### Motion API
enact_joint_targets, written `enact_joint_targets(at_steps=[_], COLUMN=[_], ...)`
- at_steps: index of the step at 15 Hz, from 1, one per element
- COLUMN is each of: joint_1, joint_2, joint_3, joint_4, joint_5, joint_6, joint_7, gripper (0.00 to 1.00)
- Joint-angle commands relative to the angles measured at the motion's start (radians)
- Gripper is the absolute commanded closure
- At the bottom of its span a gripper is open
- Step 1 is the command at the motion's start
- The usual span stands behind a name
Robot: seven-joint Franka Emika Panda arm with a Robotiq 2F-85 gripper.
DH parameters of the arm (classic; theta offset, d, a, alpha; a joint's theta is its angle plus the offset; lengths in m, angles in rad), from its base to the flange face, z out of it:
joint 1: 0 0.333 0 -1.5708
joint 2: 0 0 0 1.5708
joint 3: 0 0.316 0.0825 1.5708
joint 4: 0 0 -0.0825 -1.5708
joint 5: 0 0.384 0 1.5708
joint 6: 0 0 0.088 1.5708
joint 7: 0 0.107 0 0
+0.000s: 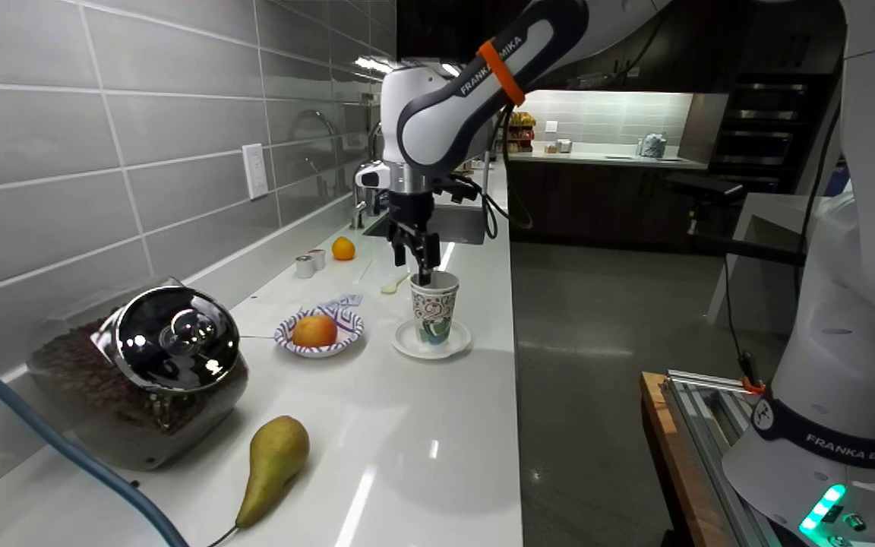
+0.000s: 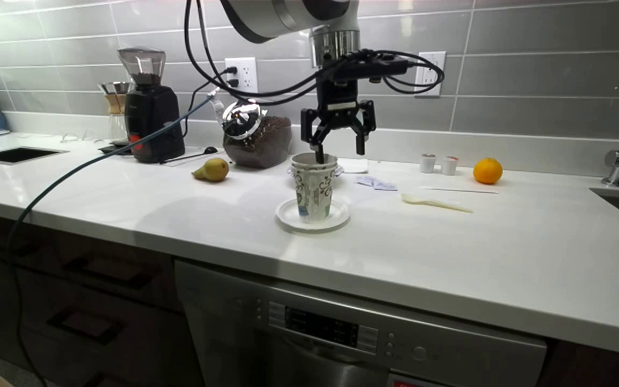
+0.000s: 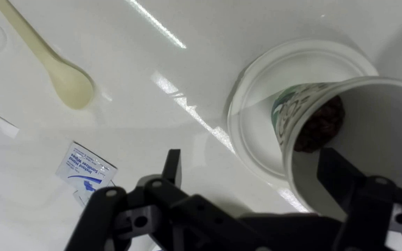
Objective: Pour the beans in the cup onto the plate
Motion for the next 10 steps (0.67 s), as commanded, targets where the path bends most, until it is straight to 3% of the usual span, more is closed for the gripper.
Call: enact_joint_targets(at_steps=[1,3,10], joint_1=[-0.012,-0.014,-0.022], joint_2=[-0.002,-0.005,-0.012], joint_3=[0.014,0.014,0.022], joint_4=[0.014,0.015,0.004], joint_5=[0.011,0.011,0.026], joint_6=[-0.046,-0.069,-0.075], joint_7=[-0.011,-0.023,-0.126], gripper=[0.27,0.29,0.79])
